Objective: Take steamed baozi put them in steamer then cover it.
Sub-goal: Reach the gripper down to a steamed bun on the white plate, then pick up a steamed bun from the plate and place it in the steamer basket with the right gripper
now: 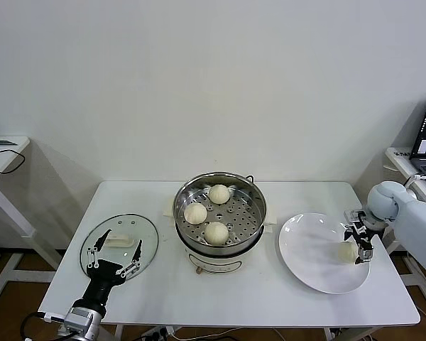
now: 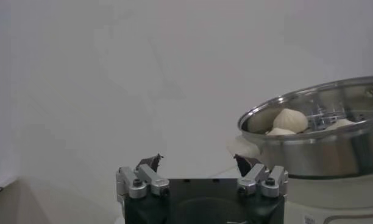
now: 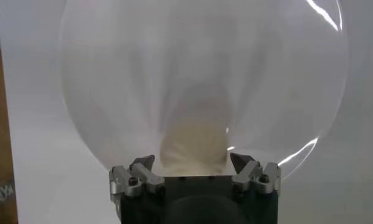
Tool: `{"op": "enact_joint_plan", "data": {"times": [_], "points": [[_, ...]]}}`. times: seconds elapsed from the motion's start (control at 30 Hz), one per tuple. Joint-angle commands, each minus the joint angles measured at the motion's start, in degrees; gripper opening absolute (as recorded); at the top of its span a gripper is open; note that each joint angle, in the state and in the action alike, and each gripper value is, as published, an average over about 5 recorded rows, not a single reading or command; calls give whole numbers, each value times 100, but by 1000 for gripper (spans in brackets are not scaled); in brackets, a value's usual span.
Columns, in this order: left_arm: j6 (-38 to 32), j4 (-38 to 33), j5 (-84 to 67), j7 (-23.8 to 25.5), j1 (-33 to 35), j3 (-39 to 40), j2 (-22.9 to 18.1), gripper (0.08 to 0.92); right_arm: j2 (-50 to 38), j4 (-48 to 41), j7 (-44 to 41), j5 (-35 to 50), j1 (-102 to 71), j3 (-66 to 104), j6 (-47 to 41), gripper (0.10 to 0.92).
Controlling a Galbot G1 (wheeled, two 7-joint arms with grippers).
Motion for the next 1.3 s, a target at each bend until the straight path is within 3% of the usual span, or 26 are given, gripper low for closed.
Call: {"op": "enact_joint_plan", "data": {"times": [0.03,0.23,0.5,0.7,0.97,1.3], "points": [[7,19,-1,-3,-24,17,1,823,40,-42,8,-63,-49,66,23,799],[9,44,-5,-1,-44,21,5,823,65,-64,5,-62,-40,55,52,682],[22,28,-6,0,-54,23,1,823,-51,87,-87,240,137,-76,9,670],[37,7,-2,-6,-55,41,-9,823,-501,685,-287,1259,1002,-923,-315,665],[18,36,-1,1,-73,58,-3,823,-1084,2190,-268,2714,3253,-2988,-1149,662],[-37,16,-20,50,-99,32,92,823,-372,3030,85,4298,5824,-5130,-2031,672]]}}
